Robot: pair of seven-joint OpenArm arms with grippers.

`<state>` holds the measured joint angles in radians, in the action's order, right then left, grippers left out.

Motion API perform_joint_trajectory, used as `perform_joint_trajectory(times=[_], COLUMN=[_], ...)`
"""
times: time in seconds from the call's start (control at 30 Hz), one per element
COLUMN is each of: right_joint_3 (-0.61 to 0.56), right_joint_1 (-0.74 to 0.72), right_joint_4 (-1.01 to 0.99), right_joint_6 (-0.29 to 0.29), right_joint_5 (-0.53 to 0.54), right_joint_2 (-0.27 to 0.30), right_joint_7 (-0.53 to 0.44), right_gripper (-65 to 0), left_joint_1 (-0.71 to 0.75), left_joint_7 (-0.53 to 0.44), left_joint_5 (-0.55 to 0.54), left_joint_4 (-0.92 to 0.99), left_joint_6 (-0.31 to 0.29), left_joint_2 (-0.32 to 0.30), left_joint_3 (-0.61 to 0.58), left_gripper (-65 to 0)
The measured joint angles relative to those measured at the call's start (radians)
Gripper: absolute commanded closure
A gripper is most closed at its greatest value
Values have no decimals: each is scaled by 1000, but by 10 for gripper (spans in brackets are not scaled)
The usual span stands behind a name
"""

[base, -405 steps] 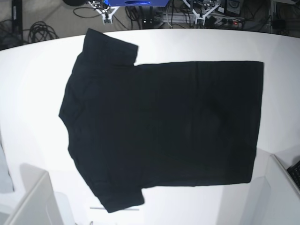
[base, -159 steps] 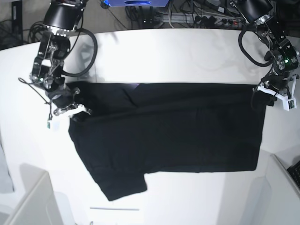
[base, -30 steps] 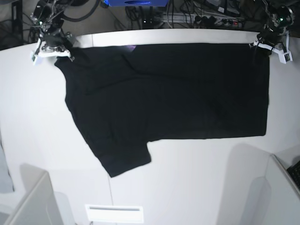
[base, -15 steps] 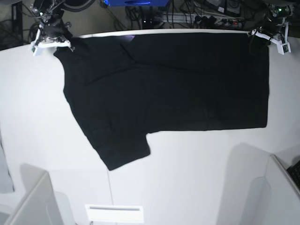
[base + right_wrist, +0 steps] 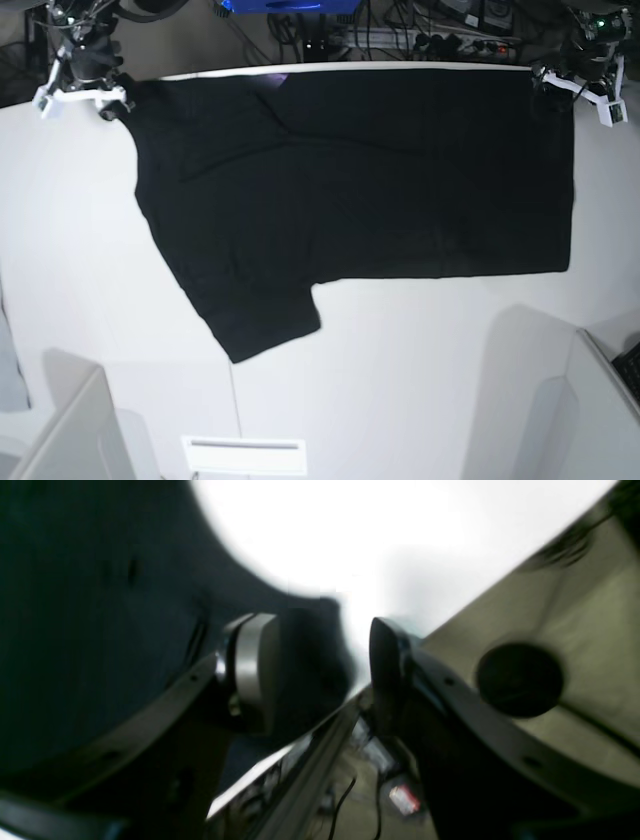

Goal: Fold the T-shirt properly
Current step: 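Move the right gripper down to the shirt's sleeve and hem corner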

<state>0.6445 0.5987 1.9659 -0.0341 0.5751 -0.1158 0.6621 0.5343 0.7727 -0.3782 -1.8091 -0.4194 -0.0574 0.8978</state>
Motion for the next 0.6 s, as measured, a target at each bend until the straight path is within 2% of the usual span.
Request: perform_joint_trajectory(times=[0.1, 0.2, 0.27, 0.6], right_joint_3=[3, -25, -65, -289], right_joint_1=[-37, -98, -135, -324], right_joint_4=[11, 11, 11, -36], right_joint_6=[-2, 6, -7, 0], right_joint_5=[0, 0, -18, -11], right_joint_2=[11, 73, 112, 214], right_joint_7=[9, 19, 9, 17], right_gripper=[-278, -278, -278, -278], left_joint_1=[-17, -56, -83, -169], left_joint_7=[2, 7, 0, 11], left_joint_5=[-1, 11, 3, 11], left_joint_4=[-63, -106, -114, -110], left_joint_6=[1, 9, 7, -4], left_joint_2=[0, -10, -15, -39], left_joint_3=[76, 125, 124, 121], left_gripper=[-535, -535, -535, -533])
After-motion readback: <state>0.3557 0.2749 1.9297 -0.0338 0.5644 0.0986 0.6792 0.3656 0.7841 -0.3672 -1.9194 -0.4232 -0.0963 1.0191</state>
